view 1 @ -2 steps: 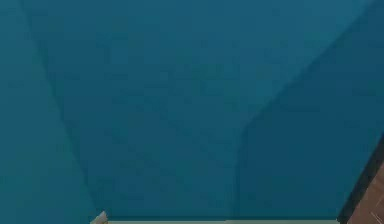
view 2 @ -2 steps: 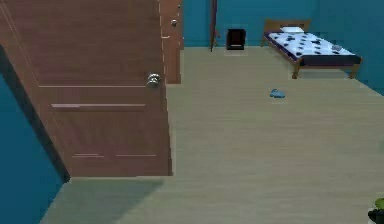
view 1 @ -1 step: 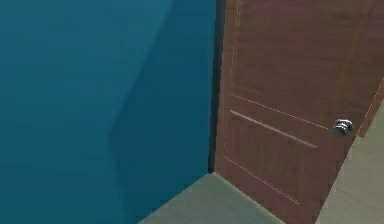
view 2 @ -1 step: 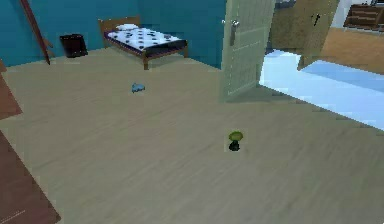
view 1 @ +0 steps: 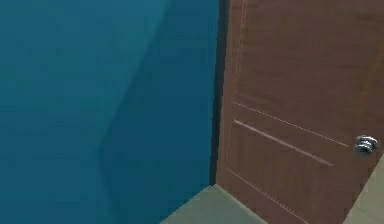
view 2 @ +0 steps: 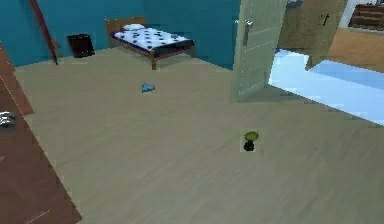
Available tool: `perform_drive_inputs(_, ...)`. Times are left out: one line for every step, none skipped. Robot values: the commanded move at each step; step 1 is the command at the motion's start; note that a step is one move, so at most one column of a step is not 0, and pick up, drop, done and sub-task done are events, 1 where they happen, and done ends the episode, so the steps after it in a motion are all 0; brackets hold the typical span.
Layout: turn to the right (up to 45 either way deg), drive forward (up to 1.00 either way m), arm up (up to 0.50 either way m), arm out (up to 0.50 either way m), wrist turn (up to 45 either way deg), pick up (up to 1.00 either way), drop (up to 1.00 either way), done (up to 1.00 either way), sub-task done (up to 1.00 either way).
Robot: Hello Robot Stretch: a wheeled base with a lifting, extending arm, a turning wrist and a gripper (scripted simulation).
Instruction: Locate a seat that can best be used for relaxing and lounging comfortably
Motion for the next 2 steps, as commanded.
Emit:
perform_drive_inputs(45.0,0.0,0.0,0.0,0.0,0.0,0.0,0.0,0.0)
perform_drive_inputs(42.0,0.0,0.0,0.0,0.0,0.0,0.0,0.0,0.0)
